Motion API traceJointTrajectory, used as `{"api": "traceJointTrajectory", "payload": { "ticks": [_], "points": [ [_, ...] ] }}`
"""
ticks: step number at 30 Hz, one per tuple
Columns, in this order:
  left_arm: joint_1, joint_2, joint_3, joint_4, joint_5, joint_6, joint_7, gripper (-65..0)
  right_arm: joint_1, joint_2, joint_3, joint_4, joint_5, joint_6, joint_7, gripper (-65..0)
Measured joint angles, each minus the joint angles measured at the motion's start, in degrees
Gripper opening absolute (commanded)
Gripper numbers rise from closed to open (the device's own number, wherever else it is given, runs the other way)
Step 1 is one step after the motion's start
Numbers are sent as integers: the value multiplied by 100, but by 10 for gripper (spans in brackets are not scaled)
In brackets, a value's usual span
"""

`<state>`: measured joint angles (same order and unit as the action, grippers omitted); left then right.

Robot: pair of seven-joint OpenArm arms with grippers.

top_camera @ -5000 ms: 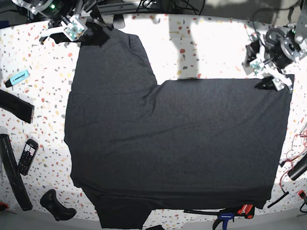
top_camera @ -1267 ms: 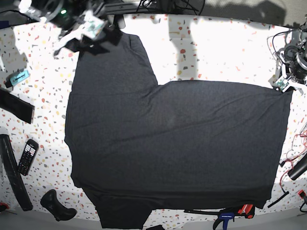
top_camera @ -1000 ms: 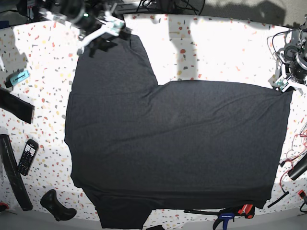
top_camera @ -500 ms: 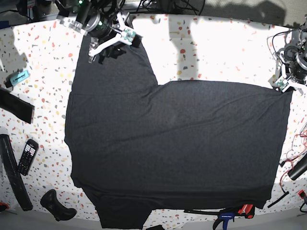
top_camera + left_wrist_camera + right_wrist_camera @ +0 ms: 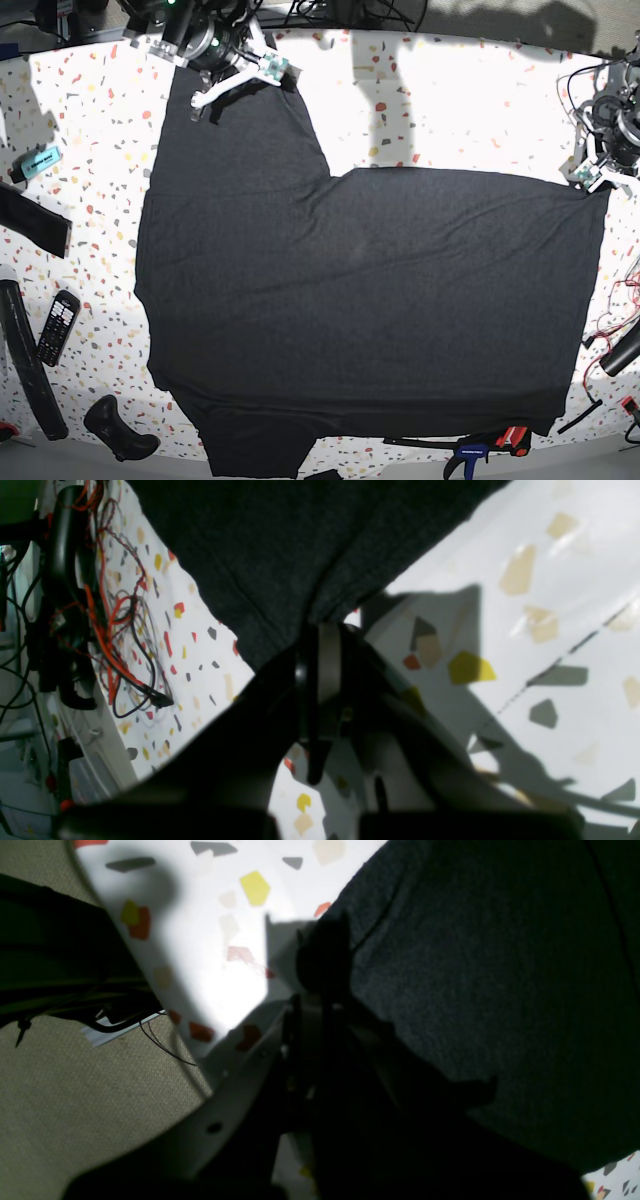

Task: Fold the T-shirt properly
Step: 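Close both grippers on the shirt shoulder and hem corner, then lift the gripped shirt edge and carry it over the shirt body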

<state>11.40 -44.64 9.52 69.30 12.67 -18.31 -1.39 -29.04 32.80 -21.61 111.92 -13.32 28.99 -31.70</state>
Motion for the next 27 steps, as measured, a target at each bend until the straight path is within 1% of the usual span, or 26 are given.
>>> {"api": "traceJointTrajectory", "payload": {
  "ticks": [5,6,7,9,11,13,16,19,23,25,27],
  "points": [
    [0,0,0,0,0,0,0,-650,0,4,4,11,149,-13,-133,-650],
    [0,0,0,4,0,0,2,-650,0,4,4,31,146,-79,-160,-650],
    [0,0,0,17,0,0,9,-650,-17,4,4,79,133,-190,-243,-650],
    [0,0,0,90,7,-4,98,-650,-24,26,15,216,-247,-629,-518,-650],
    [-22,2,2,175,24,-9,190,-650,33,92,68,372,-345,-870,-629,-650],
    [-76,4,24,278,52,-4,302,-650,125,96,70,555,-372,-1016,-632,-650],
    [-216,4,24,428,81,35,313,-650,319,50,39,605,-286,-1016,-673,-650],
    [-422,33,39,431,83,-44,328,-650,621,52,42,605,-74,-1036,-680,-650],
    [-671,48,46,428,79,-44,339,-650,1071,68,48,568,400,-1051,-693,-650],
    [-813,46,44,428,79,-37,345,-650,1375,33,44,442,640,-1054,-688,-650],
    [-933,46,44,428,101,-44,354,-650,1709,-68,46,321,785,-1058,-664,-650]
  ]
}}
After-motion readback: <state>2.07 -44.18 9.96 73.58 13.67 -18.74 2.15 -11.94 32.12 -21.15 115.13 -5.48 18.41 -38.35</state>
